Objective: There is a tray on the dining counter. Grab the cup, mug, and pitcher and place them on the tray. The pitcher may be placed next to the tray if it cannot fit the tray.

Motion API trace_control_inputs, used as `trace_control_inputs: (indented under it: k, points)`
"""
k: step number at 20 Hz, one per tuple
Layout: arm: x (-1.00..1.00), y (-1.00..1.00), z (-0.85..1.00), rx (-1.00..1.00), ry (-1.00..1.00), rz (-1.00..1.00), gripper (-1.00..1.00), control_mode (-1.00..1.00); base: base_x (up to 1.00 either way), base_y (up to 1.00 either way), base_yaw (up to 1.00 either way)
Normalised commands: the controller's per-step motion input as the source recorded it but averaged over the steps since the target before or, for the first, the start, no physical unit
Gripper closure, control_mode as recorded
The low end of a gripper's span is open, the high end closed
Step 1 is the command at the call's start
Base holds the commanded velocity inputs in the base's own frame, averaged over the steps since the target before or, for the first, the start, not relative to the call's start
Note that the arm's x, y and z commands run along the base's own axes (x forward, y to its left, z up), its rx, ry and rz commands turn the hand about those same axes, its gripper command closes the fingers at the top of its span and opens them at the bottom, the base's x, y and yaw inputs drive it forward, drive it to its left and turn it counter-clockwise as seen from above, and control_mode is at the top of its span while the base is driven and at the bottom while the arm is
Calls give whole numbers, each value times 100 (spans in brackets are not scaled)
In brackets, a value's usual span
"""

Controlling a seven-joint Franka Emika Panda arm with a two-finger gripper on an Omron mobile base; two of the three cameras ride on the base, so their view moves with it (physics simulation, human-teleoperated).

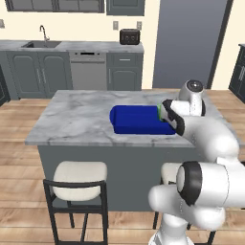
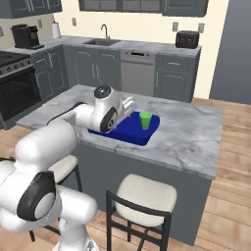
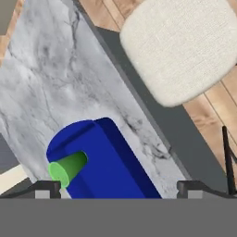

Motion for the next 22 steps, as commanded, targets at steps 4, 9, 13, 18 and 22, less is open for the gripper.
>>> trace_control_inputs:
  k: [4,9,13,18,22]
  points:
    - [-56,4,93,0,18,1,-100,-100,0,0,0]
    - [-46,0,51,-3,11,22,-100,-100,0,0,0]
    - [-44,-2,3,-10,4,44,-100,-100,0,0,0]
    - [-40,-3,0,-14,1,53,-100,-100,0,0,0]
    - [-37,0,0,-19,0,55,-100,-100,0,0,0]
